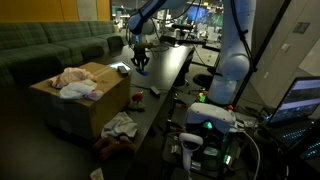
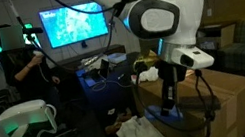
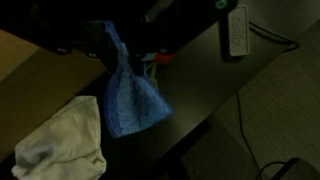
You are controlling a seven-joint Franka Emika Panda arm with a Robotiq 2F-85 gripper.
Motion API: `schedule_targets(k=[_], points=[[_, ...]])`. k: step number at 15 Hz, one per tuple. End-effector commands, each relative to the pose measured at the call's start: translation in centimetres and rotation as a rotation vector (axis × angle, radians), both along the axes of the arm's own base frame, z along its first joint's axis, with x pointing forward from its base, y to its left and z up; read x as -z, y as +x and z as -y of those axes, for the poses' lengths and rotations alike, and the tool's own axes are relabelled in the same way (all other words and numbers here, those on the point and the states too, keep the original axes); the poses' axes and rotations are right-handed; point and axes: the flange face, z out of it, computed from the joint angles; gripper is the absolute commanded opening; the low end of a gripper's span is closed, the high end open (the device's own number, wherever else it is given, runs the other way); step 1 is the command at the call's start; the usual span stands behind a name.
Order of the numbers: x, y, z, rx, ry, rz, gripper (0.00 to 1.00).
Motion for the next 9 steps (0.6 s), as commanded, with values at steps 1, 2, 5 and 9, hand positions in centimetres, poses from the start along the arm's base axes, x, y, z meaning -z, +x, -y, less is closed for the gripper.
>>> schedule_targets(k=[1, 2, 5, 9], points=[[2.6, -2.4, 2.8, 0.029, -0.021, 0.041, 0.11], [3.9, -2.7, 3.5, 0.045, -0.036, 0.046, 0.11], [7.5, -3.6, 5.7, 0.084, -0.079, 0.072, 0.11], [13.3, -3.9, 7.5, 0.118, -0.107, 0.090, 0.11]])
